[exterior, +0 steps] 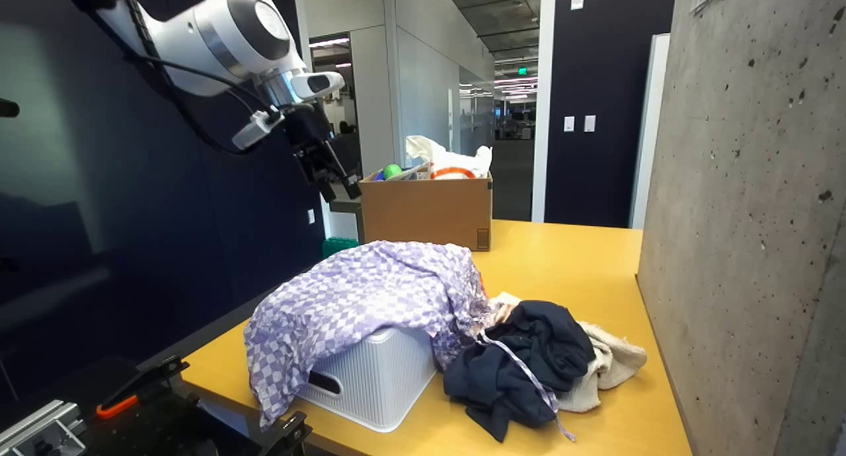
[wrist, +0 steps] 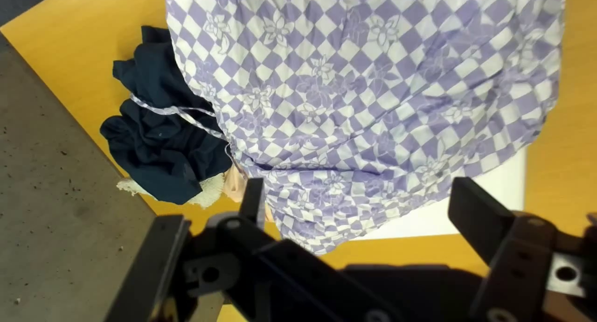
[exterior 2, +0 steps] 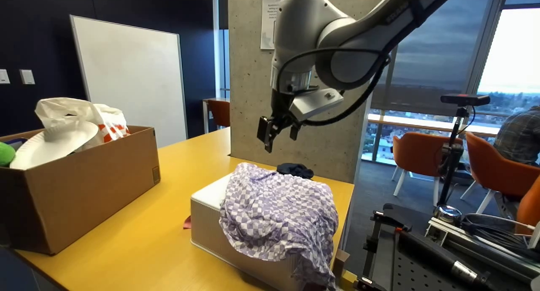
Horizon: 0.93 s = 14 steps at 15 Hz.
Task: Move the piece of clothing off the box and onto the table
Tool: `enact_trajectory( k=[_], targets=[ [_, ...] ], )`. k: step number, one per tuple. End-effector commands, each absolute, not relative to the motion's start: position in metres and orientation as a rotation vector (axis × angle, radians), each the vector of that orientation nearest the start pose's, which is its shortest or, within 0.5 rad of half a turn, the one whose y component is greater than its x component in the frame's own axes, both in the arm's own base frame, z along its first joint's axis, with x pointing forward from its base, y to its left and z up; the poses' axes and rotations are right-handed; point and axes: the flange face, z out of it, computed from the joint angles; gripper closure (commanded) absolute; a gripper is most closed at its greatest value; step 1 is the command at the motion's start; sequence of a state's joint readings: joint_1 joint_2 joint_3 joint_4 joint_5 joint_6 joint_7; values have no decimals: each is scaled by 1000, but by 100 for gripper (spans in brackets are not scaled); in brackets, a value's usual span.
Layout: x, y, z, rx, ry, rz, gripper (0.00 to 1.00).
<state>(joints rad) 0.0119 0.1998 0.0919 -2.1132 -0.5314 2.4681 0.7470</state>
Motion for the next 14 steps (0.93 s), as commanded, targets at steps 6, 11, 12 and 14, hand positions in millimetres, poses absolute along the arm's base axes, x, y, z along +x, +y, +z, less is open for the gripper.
enact_trajectory(
  k=[6,11,12,14],
  targets=[
    [678,94,254,-3324,442,-537,0],
    [692,107,232,-3288,479,-477,0],
    [692,107,229,-3279,498,-458,0],
    [692,103,221,-3263,532,-420,0]
  ],
)
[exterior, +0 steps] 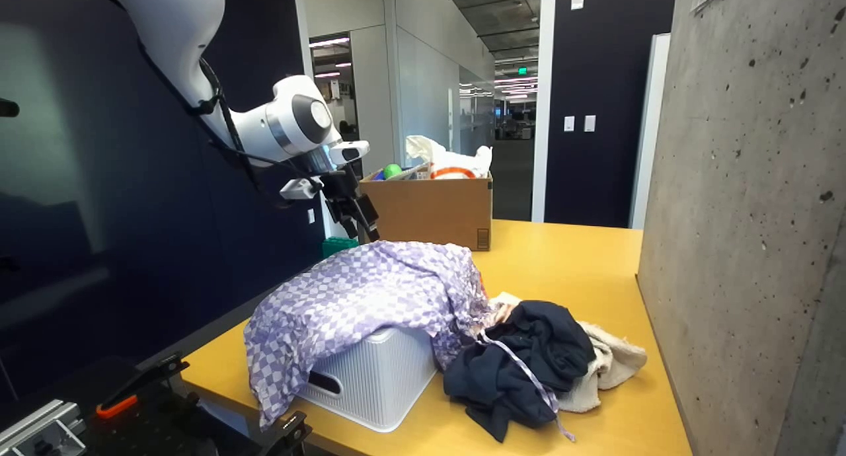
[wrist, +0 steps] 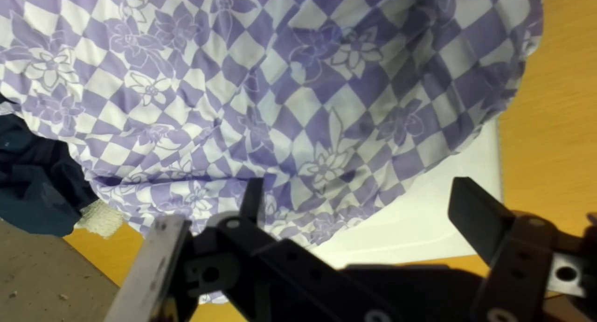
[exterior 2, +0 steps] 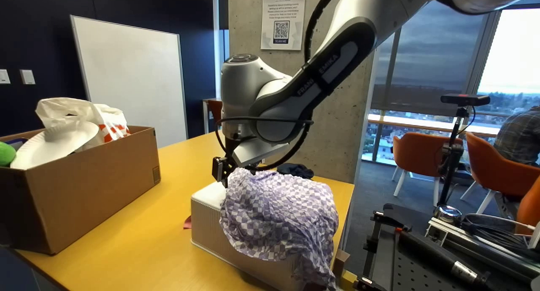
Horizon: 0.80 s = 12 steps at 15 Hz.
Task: Move the piece of clothing off the box and onto the table
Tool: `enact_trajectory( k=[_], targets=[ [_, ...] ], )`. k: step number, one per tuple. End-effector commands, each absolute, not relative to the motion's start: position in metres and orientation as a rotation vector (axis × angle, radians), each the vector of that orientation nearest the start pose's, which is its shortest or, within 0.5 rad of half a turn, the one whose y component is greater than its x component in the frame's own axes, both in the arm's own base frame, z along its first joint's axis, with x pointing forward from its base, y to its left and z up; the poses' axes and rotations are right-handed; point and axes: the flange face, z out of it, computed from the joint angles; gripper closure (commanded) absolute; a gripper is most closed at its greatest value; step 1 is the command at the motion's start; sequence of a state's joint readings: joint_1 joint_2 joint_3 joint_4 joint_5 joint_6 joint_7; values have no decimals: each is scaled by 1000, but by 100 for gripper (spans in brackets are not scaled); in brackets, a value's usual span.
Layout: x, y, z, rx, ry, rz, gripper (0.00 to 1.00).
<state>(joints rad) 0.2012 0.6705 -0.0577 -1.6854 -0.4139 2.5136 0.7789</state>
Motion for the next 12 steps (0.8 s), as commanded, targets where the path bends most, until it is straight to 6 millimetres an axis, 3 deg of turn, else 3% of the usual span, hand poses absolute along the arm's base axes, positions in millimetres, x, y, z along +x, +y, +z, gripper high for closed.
enact_trajectory(
  k=[1,5,6,8,12],
  targets=[
    [692,100,218,-3258,553,-390,0],
    [691,93,204,-3249,604,-319,2],
    [691,92,201,-3247,611,-308,26],
    [690,91,197,-3245,621,-294,31],
    [689,89,193,-3237,645,-276,64]
  ],
)
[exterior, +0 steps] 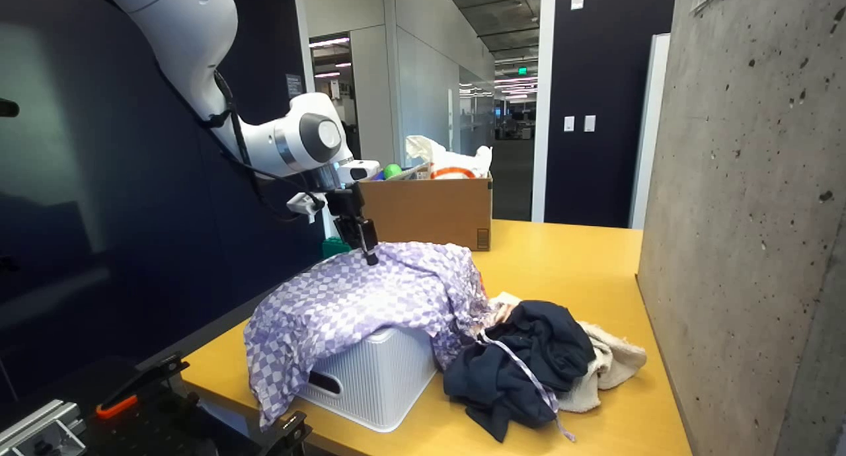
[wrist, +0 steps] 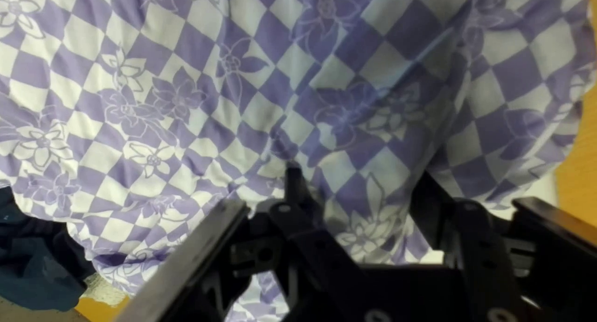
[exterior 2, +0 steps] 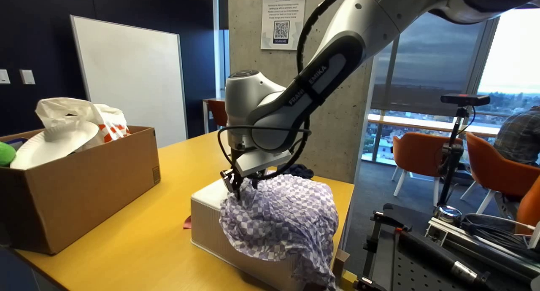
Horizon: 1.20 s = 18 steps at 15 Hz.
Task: Move the piece of clothing off the box and onto the table
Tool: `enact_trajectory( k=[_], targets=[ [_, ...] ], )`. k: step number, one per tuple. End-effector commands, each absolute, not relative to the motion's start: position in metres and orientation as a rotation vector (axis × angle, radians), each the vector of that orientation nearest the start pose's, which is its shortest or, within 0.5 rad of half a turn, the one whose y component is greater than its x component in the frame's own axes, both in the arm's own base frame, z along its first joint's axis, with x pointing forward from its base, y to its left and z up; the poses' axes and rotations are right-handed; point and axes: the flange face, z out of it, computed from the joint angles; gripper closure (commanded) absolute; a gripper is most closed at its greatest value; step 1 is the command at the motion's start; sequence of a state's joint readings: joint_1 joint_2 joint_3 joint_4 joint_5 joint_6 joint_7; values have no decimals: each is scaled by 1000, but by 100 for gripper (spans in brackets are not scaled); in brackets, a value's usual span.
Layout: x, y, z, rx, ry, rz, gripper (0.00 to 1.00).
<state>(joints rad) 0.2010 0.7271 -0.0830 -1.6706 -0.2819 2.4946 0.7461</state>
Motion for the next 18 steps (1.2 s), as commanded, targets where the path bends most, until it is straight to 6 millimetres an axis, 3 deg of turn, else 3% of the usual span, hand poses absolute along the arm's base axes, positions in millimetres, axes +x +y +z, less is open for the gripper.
enact_trajectory(
  k=[1,5,8,13,18],
  targets=[
    [688,89,194,-3234,651,-268,70],
    [678,91,218,-3203,678,-279,99],
    [673,88,246,-3187,701,-309,100],
    [652,75,346,-3187,778,-466,99],
    [624,61,469,-3224,879,-676,99]
  ],
)
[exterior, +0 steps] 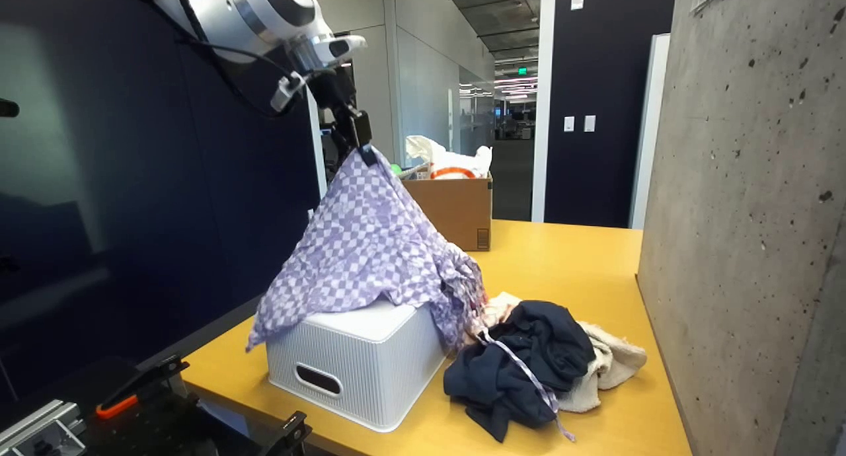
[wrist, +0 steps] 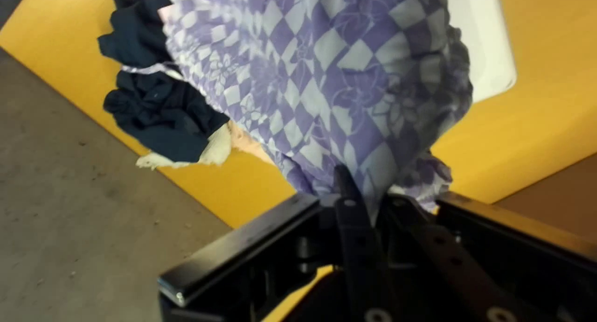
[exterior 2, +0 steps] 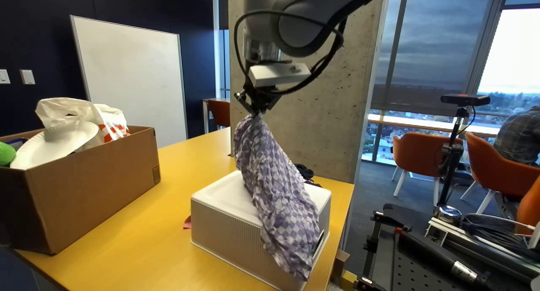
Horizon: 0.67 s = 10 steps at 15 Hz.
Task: Move the piece of clothing off the box and onto the table
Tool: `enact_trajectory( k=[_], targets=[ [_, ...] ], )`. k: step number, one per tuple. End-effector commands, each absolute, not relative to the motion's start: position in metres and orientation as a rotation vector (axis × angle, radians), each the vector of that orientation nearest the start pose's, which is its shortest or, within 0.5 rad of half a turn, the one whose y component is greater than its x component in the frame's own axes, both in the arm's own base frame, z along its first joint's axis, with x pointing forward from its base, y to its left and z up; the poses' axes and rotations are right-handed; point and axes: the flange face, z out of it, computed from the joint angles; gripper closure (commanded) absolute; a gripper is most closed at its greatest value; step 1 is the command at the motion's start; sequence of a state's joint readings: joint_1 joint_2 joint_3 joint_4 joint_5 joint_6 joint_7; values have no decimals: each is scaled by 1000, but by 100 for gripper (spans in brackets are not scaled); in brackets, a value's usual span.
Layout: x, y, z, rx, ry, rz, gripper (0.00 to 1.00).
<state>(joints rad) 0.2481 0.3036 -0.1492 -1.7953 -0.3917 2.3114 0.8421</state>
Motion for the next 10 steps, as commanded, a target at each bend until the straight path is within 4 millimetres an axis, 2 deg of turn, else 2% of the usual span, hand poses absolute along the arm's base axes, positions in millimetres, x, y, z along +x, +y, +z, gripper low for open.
enact_trajectory(
  k=[1,4,6,8,10],
  targets=[
    [618,63,491,-3226,888,-705,99],
    [600,73,542,-3216,889,-775,99],
    [587,85,567,-3200,872,-810,99],
    [583,92,573,-3175,836,-803,99],
    [586,93,565,-3144,798,-765,99]
  ],
)
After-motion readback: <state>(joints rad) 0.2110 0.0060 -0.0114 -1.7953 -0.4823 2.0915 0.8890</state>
